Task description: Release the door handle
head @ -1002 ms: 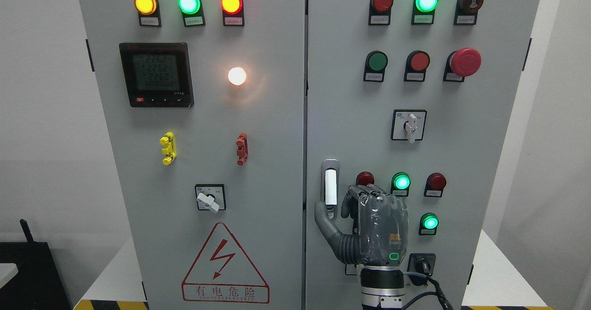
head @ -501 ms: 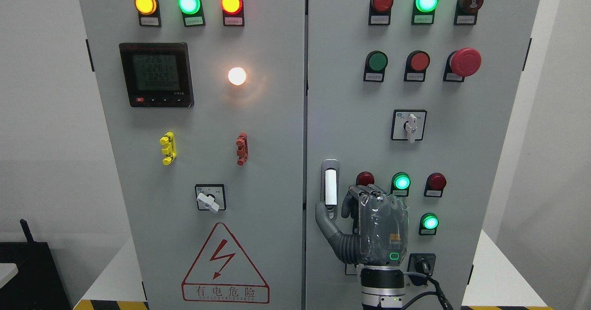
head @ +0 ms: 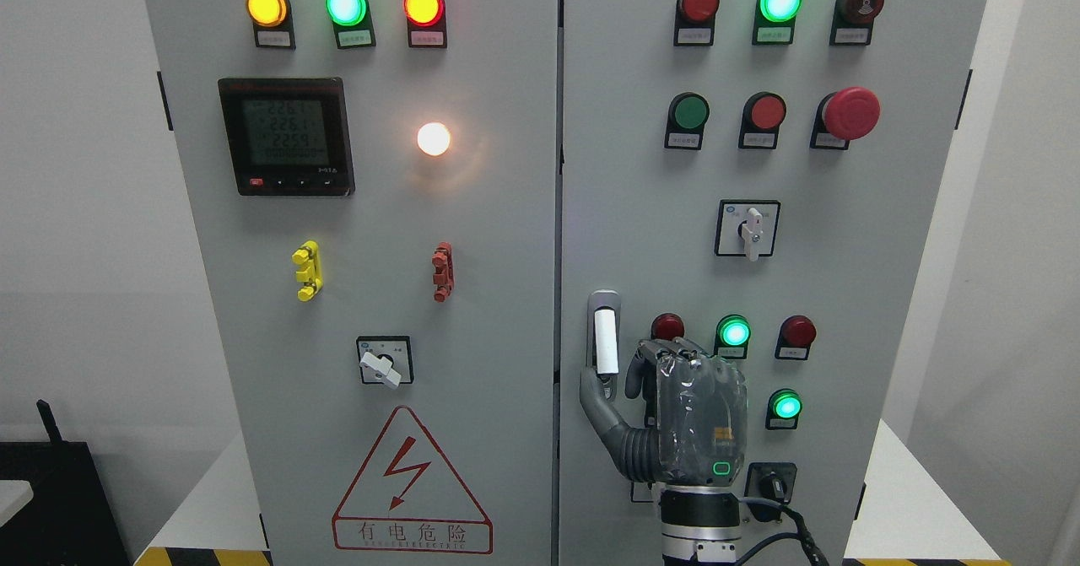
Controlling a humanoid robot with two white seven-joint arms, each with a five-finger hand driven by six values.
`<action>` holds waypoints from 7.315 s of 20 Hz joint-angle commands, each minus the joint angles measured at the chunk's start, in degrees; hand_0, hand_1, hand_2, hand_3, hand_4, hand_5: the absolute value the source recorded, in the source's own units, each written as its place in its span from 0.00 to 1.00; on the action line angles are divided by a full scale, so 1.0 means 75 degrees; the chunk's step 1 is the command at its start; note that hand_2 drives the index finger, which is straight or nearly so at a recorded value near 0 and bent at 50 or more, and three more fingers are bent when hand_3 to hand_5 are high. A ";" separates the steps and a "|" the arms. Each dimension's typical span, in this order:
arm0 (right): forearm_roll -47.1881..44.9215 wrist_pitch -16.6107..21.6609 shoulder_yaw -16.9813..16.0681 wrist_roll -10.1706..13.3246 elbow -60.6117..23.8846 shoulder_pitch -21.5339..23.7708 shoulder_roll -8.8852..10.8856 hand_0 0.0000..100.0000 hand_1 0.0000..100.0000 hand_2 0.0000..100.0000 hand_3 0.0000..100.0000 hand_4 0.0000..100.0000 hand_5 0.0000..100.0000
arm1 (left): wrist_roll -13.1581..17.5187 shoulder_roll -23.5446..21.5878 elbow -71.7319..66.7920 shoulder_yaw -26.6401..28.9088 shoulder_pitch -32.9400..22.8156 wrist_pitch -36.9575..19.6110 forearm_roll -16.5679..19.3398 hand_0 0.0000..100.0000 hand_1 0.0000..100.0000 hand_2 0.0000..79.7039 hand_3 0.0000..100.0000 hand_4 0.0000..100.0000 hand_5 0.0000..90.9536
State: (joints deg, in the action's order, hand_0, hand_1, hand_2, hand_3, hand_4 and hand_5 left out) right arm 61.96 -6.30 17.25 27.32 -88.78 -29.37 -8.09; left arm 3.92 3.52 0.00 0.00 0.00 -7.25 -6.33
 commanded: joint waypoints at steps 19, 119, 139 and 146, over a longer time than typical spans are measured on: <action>-0.0094 0.0032 -0.0226 0.0084 -0.0057 0.0084 0.0082 0.38 0.65 0.89 1.00 0.89 0.94 | 0.0004 0.0000 0.0070 -0.0082 0.0234 0.0006 0.0000 0.12 0.39 0.00 0.00 0.00 0.00; -0.0269 0.1575 -0.1266 0.0178 -0.1288 0.1255 0.2179 0.28 0.60 0.64 0.86 0.73 0.75 | 0.0004 0.0000 0.0070 -0.0082 0.0234 0.0006 0.0000 0.12 0.39 0.00 0.00 0.00 0.00; -0.2074 0.3266 -0.2159 -0.0021 -0.1804 0.1724 0.3680 0.28 0.20 0.05 0.14 0.06 0.00 | 0.0004 0.0000 0.0059 -0.0082 0.0234 0.0006 0.0000 0.12 0.39 0.00 0.00 0.00 0.00; -0.2074 0.3313 -0.2054 -0.0162 -0.1851 0.1947 0.3551 0.27 0.22 0.05 0.13 0.07 0.00 | 0.0004 0.0000 0.0059 -0.0082 0.0234 0.0006 0.0000 0.12 0.39 0.00 0.00 0.00 0.00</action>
State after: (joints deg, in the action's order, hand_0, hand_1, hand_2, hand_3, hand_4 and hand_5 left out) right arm 46.75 18.48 1.31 26.37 -101.49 -15.90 17.13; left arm 4.13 3.52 0.00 0.00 0.00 -7.25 -6.33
